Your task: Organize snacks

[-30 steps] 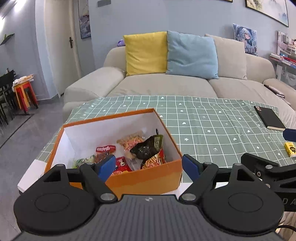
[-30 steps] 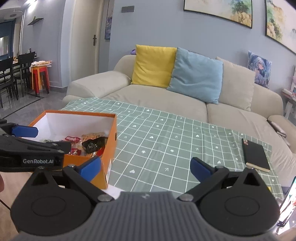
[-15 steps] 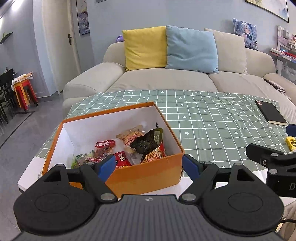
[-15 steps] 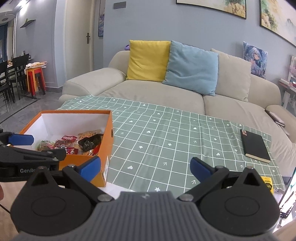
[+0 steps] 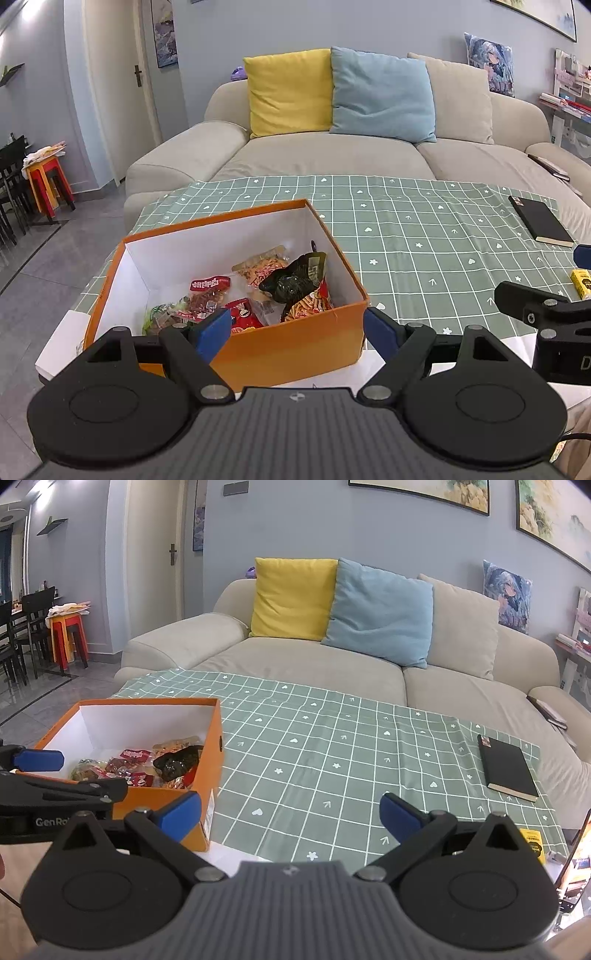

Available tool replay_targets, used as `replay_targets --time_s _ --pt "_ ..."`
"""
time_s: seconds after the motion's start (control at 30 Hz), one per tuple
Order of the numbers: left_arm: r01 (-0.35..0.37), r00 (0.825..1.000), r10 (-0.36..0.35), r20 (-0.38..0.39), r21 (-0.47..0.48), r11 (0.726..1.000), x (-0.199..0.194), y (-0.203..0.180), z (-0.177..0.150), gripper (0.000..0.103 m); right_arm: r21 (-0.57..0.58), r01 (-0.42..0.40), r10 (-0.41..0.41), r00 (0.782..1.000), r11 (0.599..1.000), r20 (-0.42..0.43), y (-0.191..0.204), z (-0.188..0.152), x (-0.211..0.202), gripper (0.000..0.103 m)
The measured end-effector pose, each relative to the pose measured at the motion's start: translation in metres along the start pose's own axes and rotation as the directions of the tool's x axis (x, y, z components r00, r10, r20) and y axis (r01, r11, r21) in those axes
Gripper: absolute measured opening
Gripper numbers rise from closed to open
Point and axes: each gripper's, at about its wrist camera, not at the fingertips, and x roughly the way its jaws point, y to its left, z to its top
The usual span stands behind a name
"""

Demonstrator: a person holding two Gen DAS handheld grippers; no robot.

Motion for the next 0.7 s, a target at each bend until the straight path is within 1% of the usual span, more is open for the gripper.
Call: replay_targets --time_s 0.7 --pt "0.008 1.0 -0.008 -0.006 -0.004 1.0 0.0018 -0.0004 0.001 0.095 0.008 0.005 -0.005 1.0 1.0 -0.004 -0.002 0.0011 -0.0006 0.099"
